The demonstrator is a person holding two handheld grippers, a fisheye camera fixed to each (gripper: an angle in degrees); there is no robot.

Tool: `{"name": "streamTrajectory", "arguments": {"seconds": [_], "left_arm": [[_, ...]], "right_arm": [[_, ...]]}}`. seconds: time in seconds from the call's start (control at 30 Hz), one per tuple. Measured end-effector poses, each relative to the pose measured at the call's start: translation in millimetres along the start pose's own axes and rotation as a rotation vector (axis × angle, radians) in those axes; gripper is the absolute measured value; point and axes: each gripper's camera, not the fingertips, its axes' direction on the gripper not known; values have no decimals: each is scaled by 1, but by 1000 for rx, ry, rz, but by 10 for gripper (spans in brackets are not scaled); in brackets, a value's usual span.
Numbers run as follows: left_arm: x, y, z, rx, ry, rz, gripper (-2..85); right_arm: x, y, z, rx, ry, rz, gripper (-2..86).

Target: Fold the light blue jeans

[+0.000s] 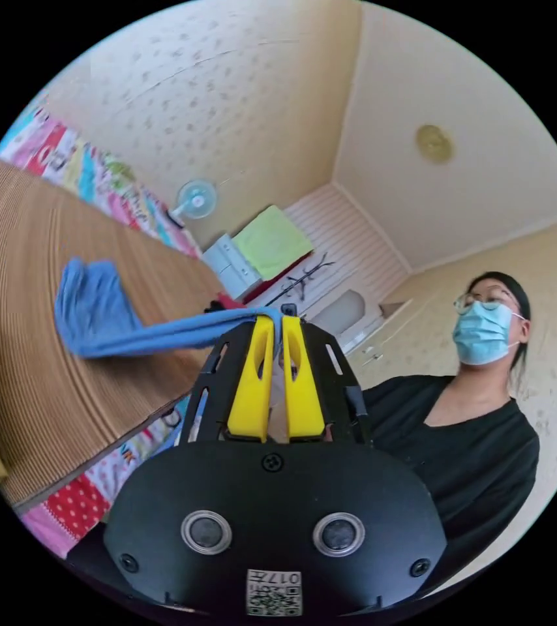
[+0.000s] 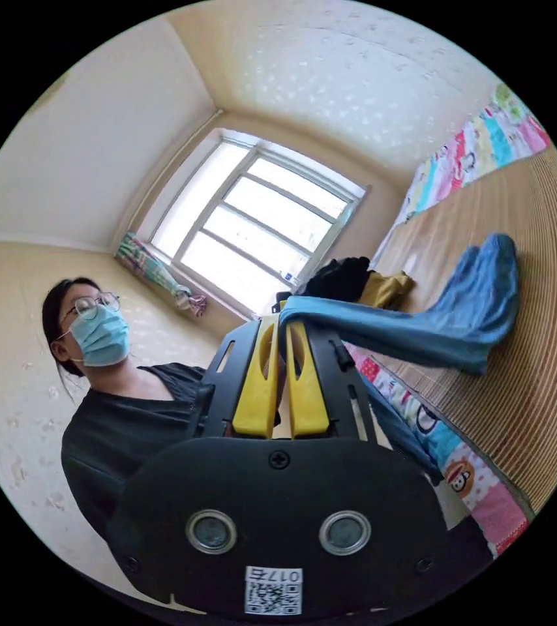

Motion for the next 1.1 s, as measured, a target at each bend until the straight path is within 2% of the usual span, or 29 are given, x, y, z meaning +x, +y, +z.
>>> {"name": "streamTrajectory", "arguments": {"seconds": [0.2,0.3,0.37,0.5,0.63,0.8,0.93,0.97,1.1], "left_arm": [[145,-37,-3,57,107,258,-3],[200,-60,1,55,153,352,-3],[235,-79,5,50,112,401,-3],[250,-111,13,50,73,406,-3],[191,-145,30,37,6,287,-1],[71,-197,49,39,-79,89,1],[-41,-235,64,-10,-204,-46,-1],[-73,-232,71,-53,-274,-75,-1],[-152,-182,85,-131,-319,-139,1]], "right_arm": [[-163,-10,9,3,50,-285,12],[-222,-19,11,37,99,-340,11],[-248,-27,14,42,129,-376,11],[-258,-50,19,99,173,-348,10],[-207,-78,23,142,252,-229,11],[-67,-156,34,150,436,-48,10],[26,-200,51,94,589,-17,8],[56,-202,58,57,630,18,8],[140,-154,80,-54,701,110,9]]}}
